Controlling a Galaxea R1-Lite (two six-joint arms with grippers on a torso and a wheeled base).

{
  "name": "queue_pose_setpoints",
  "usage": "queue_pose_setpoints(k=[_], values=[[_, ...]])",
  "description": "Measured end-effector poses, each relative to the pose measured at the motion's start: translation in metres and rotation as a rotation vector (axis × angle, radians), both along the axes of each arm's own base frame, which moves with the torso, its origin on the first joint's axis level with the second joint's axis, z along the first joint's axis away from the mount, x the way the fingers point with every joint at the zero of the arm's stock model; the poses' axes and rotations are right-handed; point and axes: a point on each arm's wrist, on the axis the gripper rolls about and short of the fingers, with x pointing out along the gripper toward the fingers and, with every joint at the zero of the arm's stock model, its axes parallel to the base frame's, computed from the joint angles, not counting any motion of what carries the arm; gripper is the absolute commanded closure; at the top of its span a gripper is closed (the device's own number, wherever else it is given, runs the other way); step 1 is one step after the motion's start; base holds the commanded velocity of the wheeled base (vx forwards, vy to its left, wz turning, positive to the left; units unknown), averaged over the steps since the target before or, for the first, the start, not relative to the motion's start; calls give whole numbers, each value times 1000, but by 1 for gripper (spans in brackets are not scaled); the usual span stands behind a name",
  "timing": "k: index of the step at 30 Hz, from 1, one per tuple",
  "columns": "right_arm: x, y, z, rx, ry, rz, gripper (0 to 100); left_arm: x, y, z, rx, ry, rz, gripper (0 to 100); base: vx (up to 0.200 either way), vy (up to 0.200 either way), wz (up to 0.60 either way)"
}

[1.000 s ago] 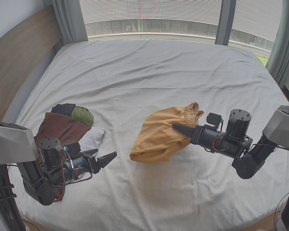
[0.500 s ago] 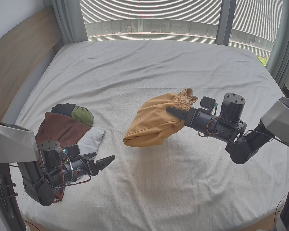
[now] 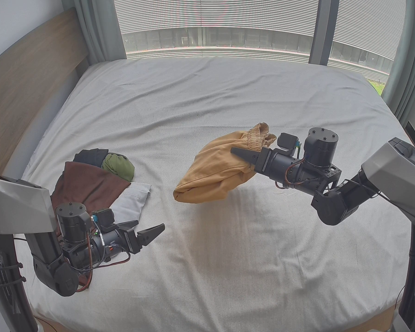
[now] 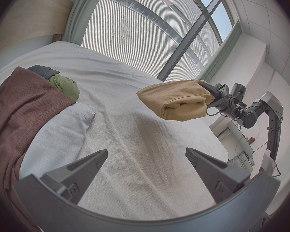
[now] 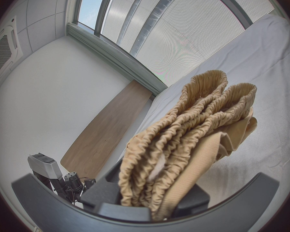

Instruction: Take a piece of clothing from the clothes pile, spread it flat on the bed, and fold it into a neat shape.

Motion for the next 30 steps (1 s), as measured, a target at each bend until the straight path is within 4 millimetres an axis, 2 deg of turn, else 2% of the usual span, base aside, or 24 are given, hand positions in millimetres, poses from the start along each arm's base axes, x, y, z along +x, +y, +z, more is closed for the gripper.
queue_pose_setpoints(k=[16, 23, 27, 30], values=[[31, 8, 2, -3, 6, -12, 100, 0, 0, -1, -6, 5, 2, 0, 0, 0, 0], [51, 17, 10, 7, -20, -13, 100, 0, 3, -1, -8, 10, 6, 0, 0, 0, 0], [62, 21, -5, -3, -13, -14, 100, 0, 5, -2, -9, 16, 6, 0, 0, 0, 0], [71, 20, -31, -32, -2, -23, 100, -1, 6, -2, -9, 19, 8, 0, 0, 0, 0]])
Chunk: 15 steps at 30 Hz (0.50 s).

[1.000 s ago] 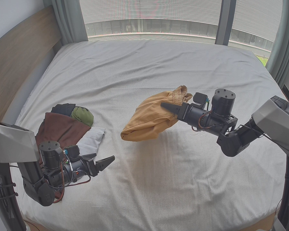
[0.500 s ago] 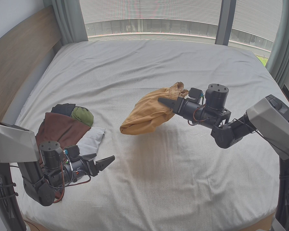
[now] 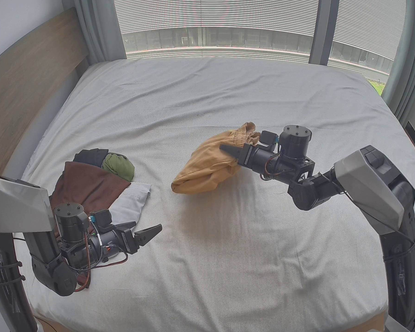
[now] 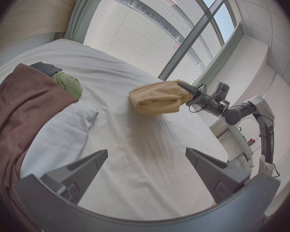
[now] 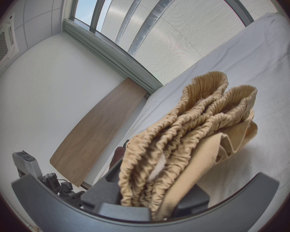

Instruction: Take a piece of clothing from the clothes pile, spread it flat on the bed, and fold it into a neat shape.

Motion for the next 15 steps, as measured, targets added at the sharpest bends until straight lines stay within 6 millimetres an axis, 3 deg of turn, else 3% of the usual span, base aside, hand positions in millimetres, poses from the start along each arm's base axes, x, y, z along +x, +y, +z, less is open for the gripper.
queue_pose_setpoints(k=[8, 15], values=[[11, -20, -49, -47, 53, -42, 100, 0, 1, 0, 0, 1, 1, 0, 0, 0, 0], [-1, -35, -86, -73, 98, -63, 100, 0, 1, 0, 0, -1, 3, 0, 0, 0, 0]])
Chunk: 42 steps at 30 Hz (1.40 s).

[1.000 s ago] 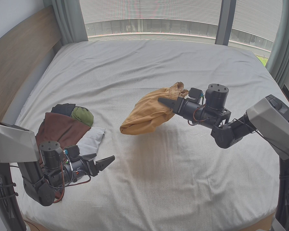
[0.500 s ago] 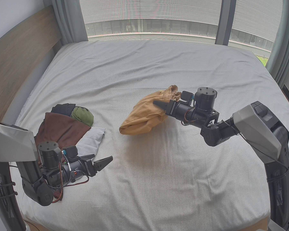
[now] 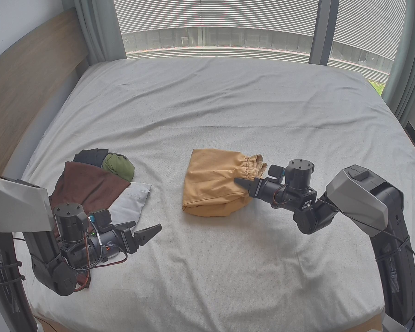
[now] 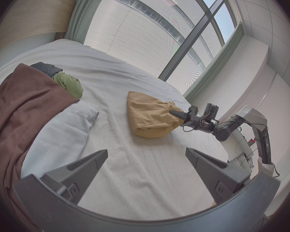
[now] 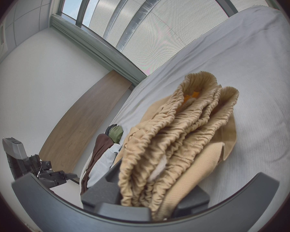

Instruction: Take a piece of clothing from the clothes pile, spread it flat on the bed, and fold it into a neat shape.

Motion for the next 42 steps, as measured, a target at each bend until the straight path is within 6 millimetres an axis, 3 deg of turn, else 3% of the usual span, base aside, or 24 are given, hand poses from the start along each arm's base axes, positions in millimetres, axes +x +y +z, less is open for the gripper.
queue_pose_setpoints(k=[10, 11, 20, 26, 31, 36, 42], values=[[-12, -2, -27, -12, 34, -6, 100, 1, 1, 1, -1, -5, 3, 0, 0, 0, 0], [-12, -2, -29, -11, 32, -6, 0, 1, 1, 1, -1, -5, 3, 0, 0, 0, 0], [-11, -8, -36, -16, 22, -58, 0, 1, 1, 1, -2, -7, 3, 0, 0, 0, 0], [-14, -31, -25, -31, 25, -99, 0, 1, 1, 1, -3, -7, 5, 0, 0, 0, 0], [-19, -52, 12, -23, -22, -140, 0, 2, 2, 2, -4, -12, 8, 0, 0, 0, 0], [-26, -62, 52, -16, -49, -156, 0, 3, 2, 3, -6, -17, 11, 0, 0, 0, 0], [-39, -37, 83, 1, -94, -98, 0, 4, 3, 4, -8, -22, 13, 0, 0, 0, 0]])
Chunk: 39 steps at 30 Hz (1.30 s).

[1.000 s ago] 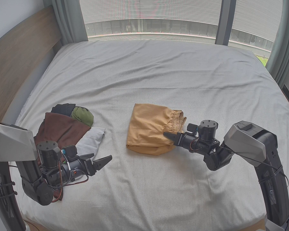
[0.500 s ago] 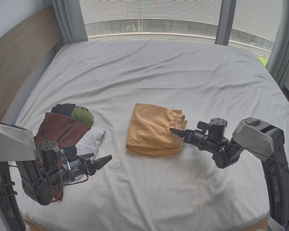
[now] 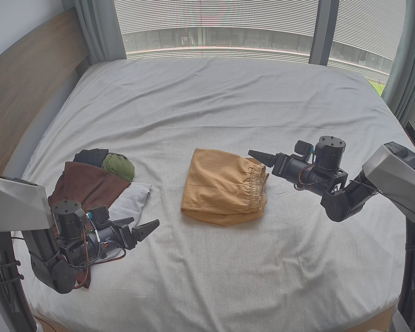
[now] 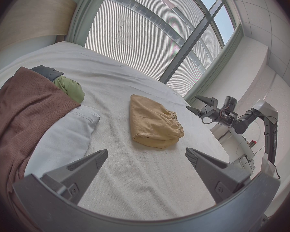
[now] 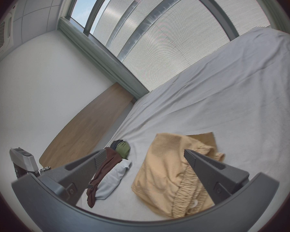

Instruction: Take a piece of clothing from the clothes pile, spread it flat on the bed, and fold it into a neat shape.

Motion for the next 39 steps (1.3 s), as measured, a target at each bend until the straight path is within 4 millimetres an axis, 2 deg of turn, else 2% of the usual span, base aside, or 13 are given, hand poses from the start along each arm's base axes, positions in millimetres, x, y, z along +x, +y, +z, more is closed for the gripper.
queue_pose_setpoints(k=[6, 10, 16, 19, 24, 29, 34, 39], values=[[4, 28, -9, -1, 1, 41, 0, 1, 2, 1, -2, -2, 8, 0, 0, 0, 0], [10, 41, -29, -15, 35, 41, 0, 1, 3, 0, -2, -1, 11, 0, 0, 0, 0], [16, 46, -69, -60, 83, 30, 0, 1, 3, 1, -2, -2, 12, 0, 0, 0, 0], [19, 43, -82, -73, 98, -1, 0, 1, 3, 1, -3, -2, 11, 0, 0, 0, 0], [16, 41, -89, -80, 109, -13, 0, 0, 3, 1, -4, -1, 4, 0, 0, 0, 0], [6, 36, -70, -79, 105, -18, 0, -2, 3, 4, -17, -2, -15, 0, 0, 0, 0], [-16, 28, -21, -68, 42, -18, 0, -10, 3, 21, -59, -23, -19, 0, 0, 0, 0], [-52, 8, 38, -87, -57, -28, 0, -29, 5, 56, -119, -104, -37, 0, 0, 0, 0]])
